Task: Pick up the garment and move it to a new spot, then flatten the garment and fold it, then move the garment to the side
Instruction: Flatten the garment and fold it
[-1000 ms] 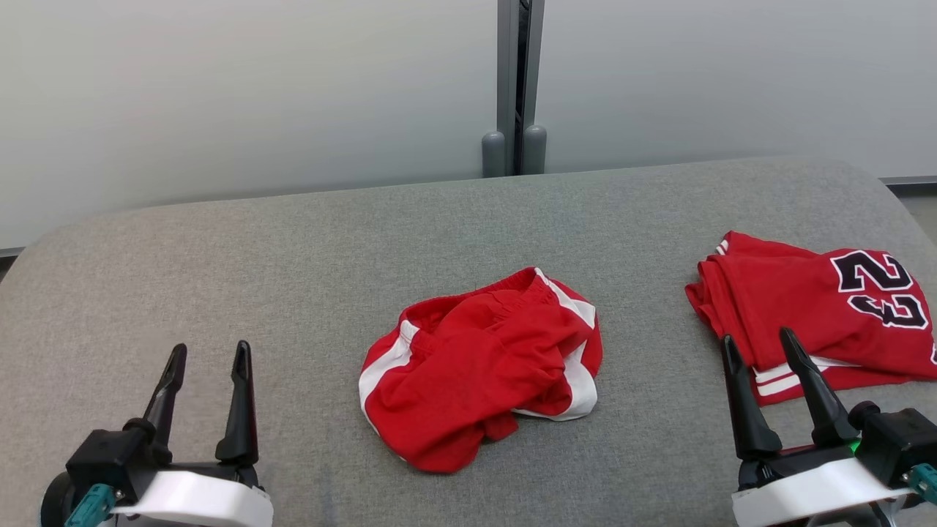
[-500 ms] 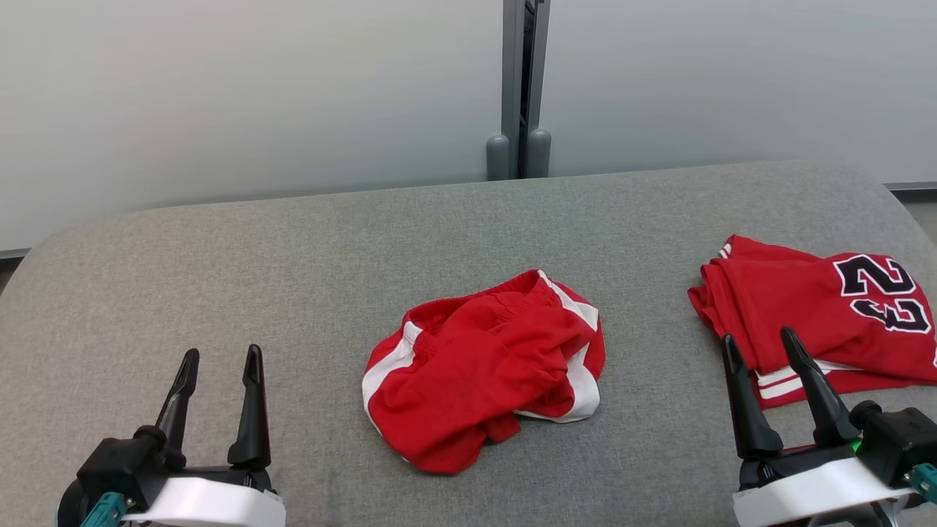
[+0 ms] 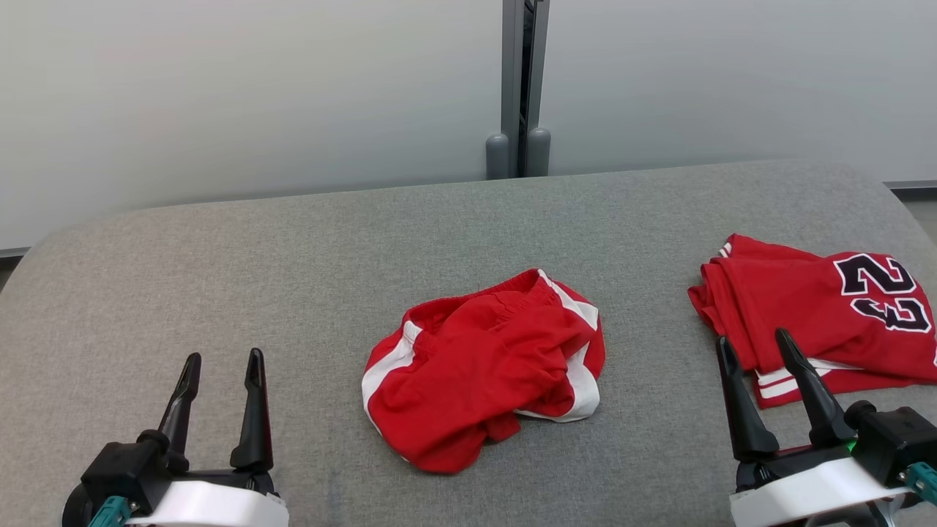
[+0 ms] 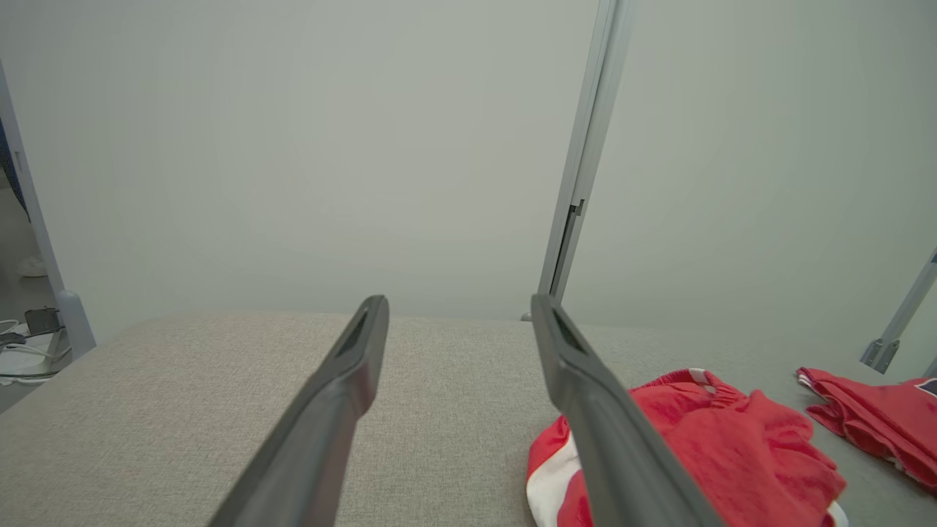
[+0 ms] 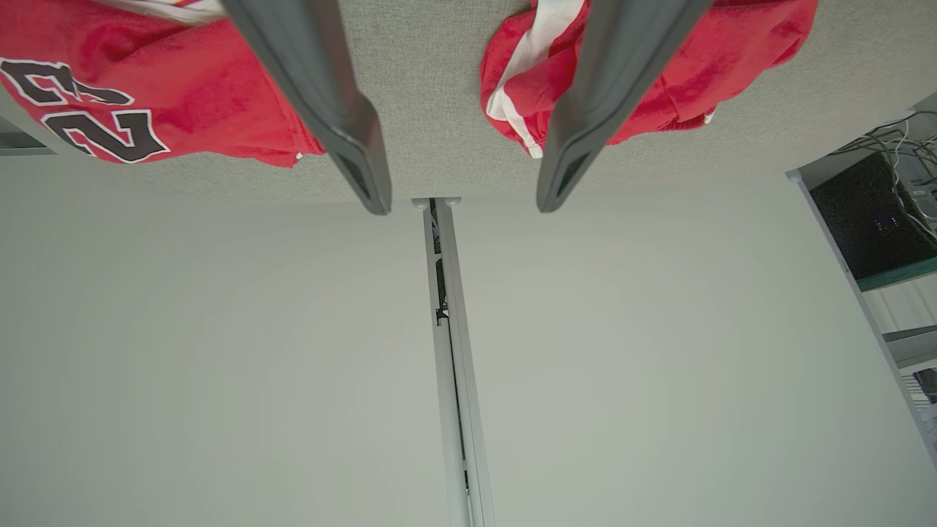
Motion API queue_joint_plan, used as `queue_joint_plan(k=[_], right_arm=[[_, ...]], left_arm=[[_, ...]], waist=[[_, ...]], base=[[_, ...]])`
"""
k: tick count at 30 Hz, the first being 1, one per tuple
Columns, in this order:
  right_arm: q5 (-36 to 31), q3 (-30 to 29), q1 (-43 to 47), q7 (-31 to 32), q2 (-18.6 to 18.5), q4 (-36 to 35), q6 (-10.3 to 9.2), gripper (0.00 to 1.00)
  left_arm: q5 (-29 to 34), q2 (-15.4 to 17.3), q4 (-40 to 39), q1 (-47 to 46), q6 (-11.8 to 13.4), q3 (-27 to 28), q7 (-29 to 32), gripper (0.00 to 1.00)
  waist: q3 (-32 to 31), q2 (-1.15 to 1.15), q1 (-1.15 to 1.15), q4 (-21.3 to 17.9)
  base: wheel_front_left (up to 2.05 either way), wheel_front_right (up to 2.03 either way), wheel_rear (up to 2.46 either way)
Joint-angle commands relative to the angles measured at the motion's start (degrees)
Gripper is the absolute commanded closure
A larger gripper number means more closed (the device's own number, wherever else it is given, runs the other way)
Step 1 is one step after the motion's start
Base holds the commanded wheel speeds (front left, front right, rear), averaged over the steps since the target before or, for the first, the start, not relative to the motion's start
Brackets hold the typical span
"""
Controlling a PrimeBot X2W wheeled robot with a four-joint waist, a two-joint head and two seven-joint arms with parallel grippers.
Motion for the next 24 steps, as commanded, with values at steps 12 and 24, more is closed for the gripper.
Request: queue_joint_plan(k=[12,24], right_arm=[[0.5,0.73,-0.25,0.59,-0.76,0.03,-0.01,0.0],[1.17,5.77,-3.33,1.93,-2.36,1.18,-0.01,0.0]], left_arm=[[0.69,-0.51,0.64,0.08,-0.78,0.62,-0.22,0.0],[0.61,-0.85,1.05,-0.55,-1.19,0.77,-0.2,0.0]], waist=[[-0.13,0.0,0.0,-0.09],[0.19,0.0,0.0,0.2]], base=[[0.0,0.0,0.0],[0.0,0.0,0.0]])
